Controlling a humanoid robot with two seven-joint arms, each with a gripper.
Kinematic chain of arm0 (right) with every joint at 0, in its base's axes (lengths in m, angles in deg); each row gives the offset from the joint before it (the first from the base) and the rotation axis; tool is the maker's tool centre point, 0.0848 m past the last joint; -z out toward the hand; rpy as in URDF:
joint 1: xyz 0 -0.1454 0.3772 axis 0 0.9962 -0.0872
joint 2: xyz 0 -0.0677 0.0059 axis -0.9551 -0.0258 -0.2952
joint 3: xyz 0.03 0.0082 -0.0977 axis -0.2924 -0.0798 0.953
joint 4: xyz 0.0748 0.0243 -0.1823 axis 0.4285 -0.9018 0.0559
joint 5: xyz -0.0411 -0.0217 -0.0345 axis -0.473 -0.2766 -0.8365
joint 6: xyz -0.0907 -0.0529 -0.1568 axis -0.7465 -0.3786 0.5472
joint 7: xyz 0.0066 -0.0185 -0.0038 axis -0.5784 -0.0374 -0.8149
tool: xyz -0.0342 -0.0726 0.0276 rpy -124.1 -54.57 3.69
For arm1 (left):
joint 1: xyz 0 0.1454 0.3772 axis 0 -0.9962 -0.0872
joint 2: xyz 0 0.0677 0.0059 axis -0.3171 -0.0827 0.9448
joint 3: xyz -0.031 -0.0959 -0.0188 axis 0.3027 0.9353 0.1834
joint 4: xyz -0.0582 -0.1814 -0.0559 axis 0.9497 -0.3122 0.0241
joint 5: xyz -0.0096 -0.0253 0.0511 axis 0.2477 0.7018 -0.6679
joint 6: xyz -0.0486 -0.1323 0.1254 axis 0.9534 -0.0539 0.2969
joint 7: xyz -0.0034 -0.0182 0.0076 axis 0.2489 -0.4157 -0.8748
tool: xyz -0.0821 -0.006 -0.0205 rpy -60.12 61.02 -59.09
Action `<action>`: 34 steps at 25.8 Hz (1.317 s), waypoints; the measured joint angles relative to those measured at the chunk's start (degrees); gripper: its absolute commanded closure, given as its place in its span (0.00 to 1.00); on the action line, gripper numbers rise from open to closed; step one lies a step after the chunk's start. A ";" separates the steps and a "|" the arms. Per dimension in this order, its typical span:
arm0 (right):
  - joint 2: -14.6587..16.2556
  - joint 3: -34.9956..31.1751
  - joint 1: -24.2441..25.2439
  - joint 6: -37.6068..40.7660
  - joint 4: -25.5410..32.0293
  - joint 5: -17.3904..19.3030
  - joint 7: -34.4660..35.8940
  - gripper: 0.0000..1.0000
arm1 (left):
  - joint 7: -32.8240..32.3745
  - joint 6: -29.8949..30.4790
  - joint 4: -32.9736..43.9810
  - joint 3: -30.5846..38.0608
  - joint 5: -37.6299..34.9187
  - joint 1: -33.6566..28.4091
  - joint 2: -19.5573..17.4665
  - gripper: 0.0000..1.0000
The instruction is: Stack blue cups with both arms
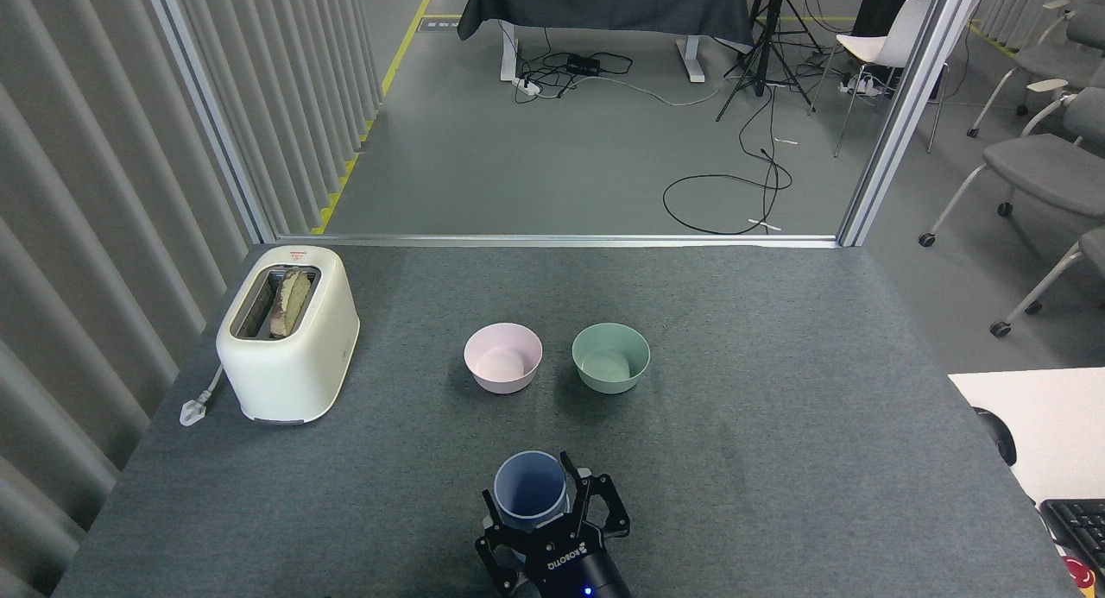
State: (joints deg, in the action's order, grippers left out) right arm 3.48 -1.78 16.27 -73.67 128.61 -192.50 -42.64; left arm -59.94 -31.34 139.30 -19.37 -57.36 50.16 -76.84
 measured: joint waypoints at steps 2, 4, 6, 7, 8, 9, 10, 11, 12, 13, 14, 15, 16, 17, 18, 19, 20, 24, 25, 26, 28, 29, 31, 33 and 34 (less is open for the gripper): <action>-0.01 -0.02 -0.03 0.20 1.57 0.37 2.11 0.01 | 0.00 0.00 0.01 0.01 0.00 0.00 -0.01 0.00; -0.02 -0.31 -0.23 0.29 4.09 1.58 3.72 0.01 | 0.00 -0.01 0.01 0.01 0.00 -0.01 -0.02 0.00; -0.05 -0.94 -0.53 0.24 6.79 4.09 4.53 0.01 | 0.00 -0.01 0.01 0.01 0.00 -0.01 -0.01 0.00; -0.05 -1.70 -0.70 0.09 7.86 5.35 4.60 0.01 | 0.00 -0.01 0.01 0.01 0.00 -0.01 0.00 0.00; -0.03 -3.25 -0.77 -0.15 8.89 6.69 4.65 0.01 | 0.00 -0.01 0.01 0.01 0.00 -0.01 0.01 0.00; 0.04 -5.02 -0.72 -0.20 9.52 7.64 4.67 0.01 | 0.00 -0.01 0.02 0.01 0.00 -0.01 0.03 0.00; 0.14 -7.17 -0.51 -0.22 10.03 8.39 4.67 0.00 | 0.00 -0.05 0.02 0.00 0.00 -0.01 0.06 0.00; 0.42 -9.60 0.02 -0.19 10.39 8.95 4.74 0.00 | 0.00 -0.07 0.02 0.00 0.00 -0.01 0.07 0.00; 1.04 -12.02 0.92 0.26 10.58 9.40 4.80 0.00 | 0.00 -0.13 0.03 0.01 0.00 -0.01 0.07 0.00; 1.84 -14.23 2.09 0.92 10.72 9.95 5.06 0.00 | 0.00 -0.16 0.03 0.01 -0.01 0.00 0.06 0.00; 2.79 -16.27 3.44 2.09 10.81 10.83 5.54 0.00 | 0.00 -0.19 0.02 0.02 -0.01 0.08 0.03 0.00; 3.75 -18.08 5.07 3.31 10.84 12.01 6.32 0.00 | 0.00 -0.20 0.01 0.03 -0.01 0.21 0.00 0.00; 4.73 -19.60 6.75 4.33 10.84 13.24 7.10 0.00 | 0.00 -0.21 -0.01 0.04 -0.01 0.34 -0.05 0.00; 5.79 -21.03 8.88 5.48 10.76 14.62 8.22 0.00 | 0.00 -0.21 -0.02 0.06 -0.01 0.49 -0.07 0.00; 6.65 -21.90 10.62 6.23 10.54 15.64 9.09 0.00 | 0.00 -0.21 -0.03 0.06 -0.01 0.61 -0.07 0.00; 7.39 -22.63 12.28 6.79 10.17 16.53 10.06 0.00 | 0.00 -0.18 -0.04 0.06 -0.01 0.72 -0.08 0.00; 7.85 -23.11 13.66 7.15 9.73 17.09 11.12 0.00 | 0.00 -0.05 -0.05 0.04 -0.01 0.87 -0.08 0.00; 8.70 -23.94 19.04 7.72 8.19 18.07 14.94 0.00 | 0.66 0.91 -0.25 -0.02 -0.01 1.37 -0.28 0.00; 8.84 -23.96 19.87 7.74 8.00 18.16 15.55 0.00 | 1.39 1.84 -0.45 -0.03 -0.01 1.40 -0.34 0.00; 8.98 -23.98 20.53 7.78 7.88 18.25 15.95 0.00 | 2.26 2.97 -0.77 0.00 -0.01 1.44 -0.41 0.00; 9.15 -24.10 21.38 7.79 7.74 18.36 16.39 0.00 | 4.09 5.72 -1.66 0.26 -0.01 1.46 -0.48 0.00; 9.20 -24.15 21.59 7.78 7.69 18.39 16.40 0.00 | 4.87 6.76 -2.15 0.60 -0.01 1.46 -0.49 0.00; 9.26 -24.23 21.97 7.79 7.65 18.44 16.46 0.00 | 5.81 8.63 -2.87 1.34 -0.01 1.44 -0.48 0.00; 9.29 -24.29 22.16 7.82 7.64 18.47 16.58 0.00 | 6.27 9.90 -3.22 1.80 -0.01 1.43 -0.47 0.00; 9.29 -24.30 22.23 7.82 7.64 18.47 16.72 0.00 | 6.40 10.30 -3.31 1.96 -0.01 1.43 -0.47 0.00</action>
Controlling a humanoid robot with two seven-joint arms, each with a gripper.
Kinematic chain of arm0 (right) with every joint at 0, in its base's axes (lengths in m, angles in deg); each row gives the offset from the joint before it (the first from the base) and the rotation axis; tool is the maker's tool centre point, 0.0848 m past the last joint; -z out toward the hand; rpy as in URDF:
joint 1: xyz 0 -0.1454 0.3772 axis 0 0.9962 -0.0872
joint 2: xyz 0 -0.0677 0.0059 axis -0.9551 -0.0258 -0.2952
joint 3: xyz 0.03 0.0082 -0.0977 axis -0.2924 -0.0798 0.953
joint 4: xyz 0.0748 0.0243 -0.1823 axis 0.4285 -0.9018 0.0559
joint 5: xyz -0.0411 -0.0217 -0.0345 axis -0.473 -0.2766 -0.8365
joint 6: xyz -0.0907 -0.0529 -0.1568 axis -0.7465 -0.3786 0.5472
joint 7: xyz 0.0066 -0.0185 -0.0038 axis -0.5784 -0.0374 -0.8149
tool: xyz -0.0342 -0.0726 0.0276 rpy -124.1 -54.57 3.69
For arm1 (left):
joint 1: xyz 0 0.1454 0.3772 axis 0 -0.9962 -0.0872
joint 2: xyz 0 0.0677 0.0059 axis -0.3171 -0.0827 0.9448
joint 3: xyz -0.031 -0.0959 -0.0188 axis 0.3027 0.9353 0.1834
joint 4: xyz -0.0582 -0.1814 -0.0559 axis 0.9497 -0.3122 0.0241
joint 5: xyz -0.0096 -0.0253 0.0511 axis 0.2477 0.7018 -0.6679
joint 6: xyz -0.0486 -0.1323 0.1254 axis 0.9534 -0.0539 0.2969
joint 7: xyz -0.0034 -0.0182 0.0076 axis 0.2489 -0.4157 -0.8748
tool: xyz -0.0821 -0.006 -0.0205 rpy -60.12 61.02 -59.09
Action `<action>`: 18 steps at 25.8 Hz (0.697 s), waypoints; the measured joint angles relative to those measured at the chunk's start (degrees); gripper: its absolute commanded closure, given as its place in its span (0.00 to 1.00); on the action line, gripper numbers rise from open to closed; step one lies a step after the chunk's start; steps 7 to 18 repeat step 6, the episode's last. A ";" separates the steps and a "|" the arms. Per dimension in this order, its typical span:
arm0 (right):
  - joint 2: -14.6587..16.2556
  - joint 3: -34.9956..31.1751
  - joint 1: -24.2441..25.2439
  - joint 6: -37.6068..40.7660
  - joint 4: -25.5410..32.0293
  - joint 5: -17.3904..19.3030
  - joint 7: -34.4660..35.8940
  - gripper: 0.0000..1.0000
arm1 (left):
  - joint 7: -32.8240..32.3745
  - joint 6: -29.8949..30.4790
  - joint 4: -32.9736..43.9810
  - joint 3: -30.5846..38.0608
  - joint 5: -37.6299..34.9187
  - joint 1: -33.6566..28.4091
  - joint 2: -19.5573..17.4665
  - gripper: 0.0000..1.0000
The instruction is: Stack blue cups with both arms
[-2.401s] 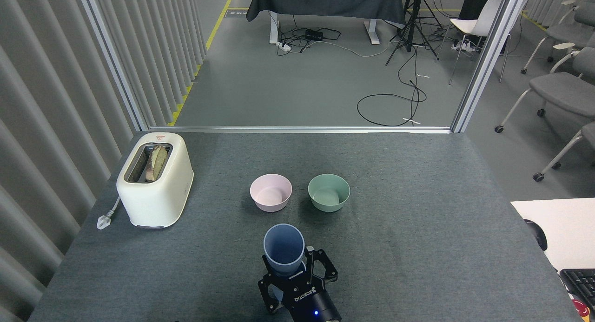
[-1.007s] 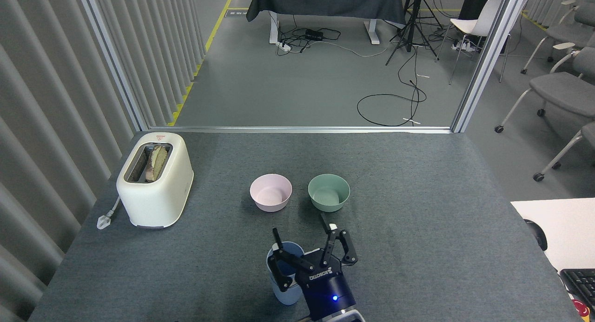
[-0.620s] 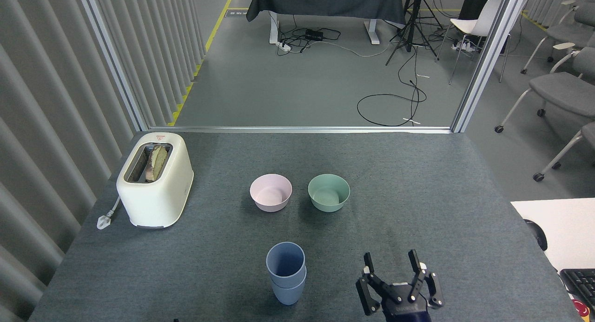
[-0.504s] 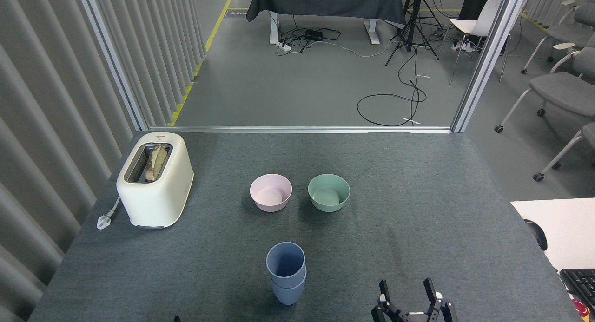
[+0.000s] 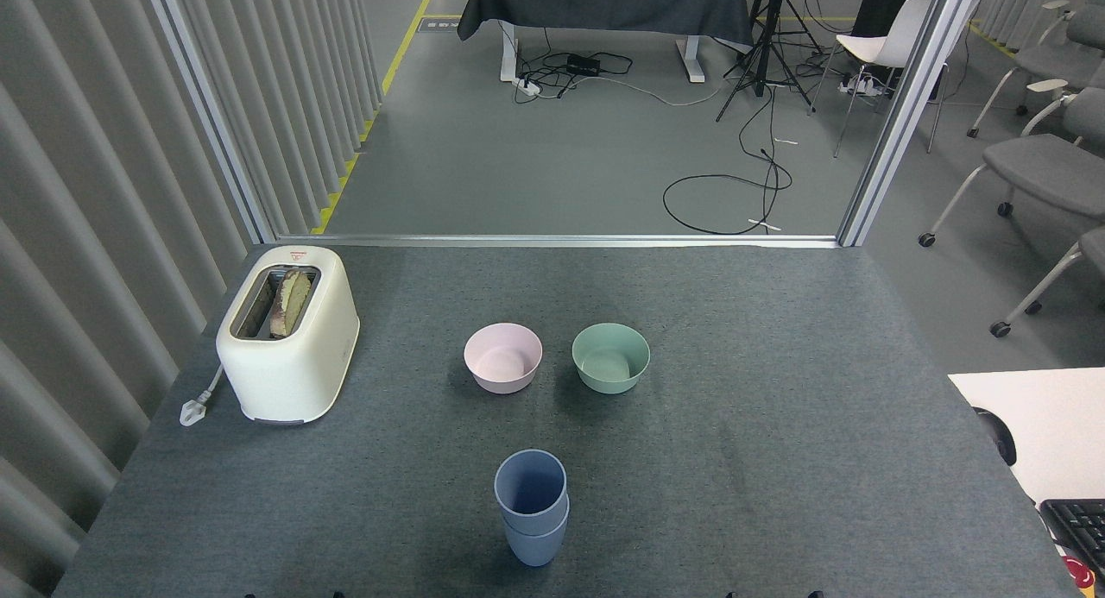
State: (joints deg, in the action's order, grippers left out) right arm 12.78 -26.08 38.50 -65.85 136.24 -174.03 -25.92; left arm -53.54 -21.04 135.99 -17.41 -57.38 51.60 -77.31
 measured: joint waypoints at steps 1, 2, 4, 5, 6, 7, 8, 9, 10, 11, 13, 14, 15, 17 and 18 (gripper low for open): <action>0.00 0.00 0.02 0.00 0.00 0.00 -0.40 0.00 | 0.06 0.46 -0.05 0.10 0.00 0.01 -0.01 0.00; 0.01 0.02 0.05 0.00 0.00 0.00 -1.07 0.00 | 0.09 0.90 -0.09 0.17 0.00 0.03 -0.02 0.00; 0.01 0.09 0.07 0.00 0.02 0.01 -2.02 0.00 | 0.20 1.63 -0.14 0.26 0.00 0.12 -0.04 0.00; 0.01 0.09 0.09 0.00 0.04 0.01 -2.19 0.00 | 0.22 1.98 -0.15 0.27 0.00 0.15 -0.07 0.00; 0.01 0.11 0.09 0.00 0.05 0.01 -2.27 0.00 | 0.23 2.19 -0.15 0.29 0.00 0.17 -0.09 0.00; 0.01 0.11 0.09 0.00 0.05 0.01 -2.27 0.00 | 0.23 2.19 -0.15 0.29 0.00 0.17 -0.09 0.00; 0.01 0.11 0.09 0.00 0.05 0.01 -2.27 0.00 | 0.23 2.19 -0.15 0.29 0.00 0.17 -0.09 0.00; 0.01 0.11 0.09 0.00 0.05 0.01 -2.27 0.00 | 0.23 2.19 -0.15 0.29 0.00 0.17 -0.09 0.00; 0.01 0.11 0.09 0.00 0.05 0.01 -2.27 0.00 | 0.23 2.19 -0.15 0.29 0.00 0.17 -0.09 0.00; 0.01 0.11 0.09 0.00 0.05 0.01 -2.27 0.00 | 0.23 2.19 -0.15 0.29 0.00 0.17 -0.09 0.00; 0.01 0.11 0.09 0.00 0.05 0.01 -2.27 0.00 | 0.23 2.19 -0.15 0.29 0.00 0.17 -0.09 0.00; 0.01 0.11 0.09 0.00 0.05 0.01 -2.27 0.00 | 0.23 2.19 -0.15 0.29 0.00 0.17 -0.09 0.00; 0.01 0.11 0.09 0.00 0.05 0.01 -2.27 0.00 | 0.23 2.19 -0.15 0.29 0.00 0.17 -0.09 0.00; 0.01 0.11 0.09 0.00 0.05 0.01 -2.27 0.00 | 0.23 2.19 -0.15 0.29 0.00 0.17 -0.09 0.00; 0.01 0.11 0.09 0.00 0.05 0.01 -2.27 0.00 | 0.23 2.19 -0.15 0.29 0.00 0.17 -0.09 0.00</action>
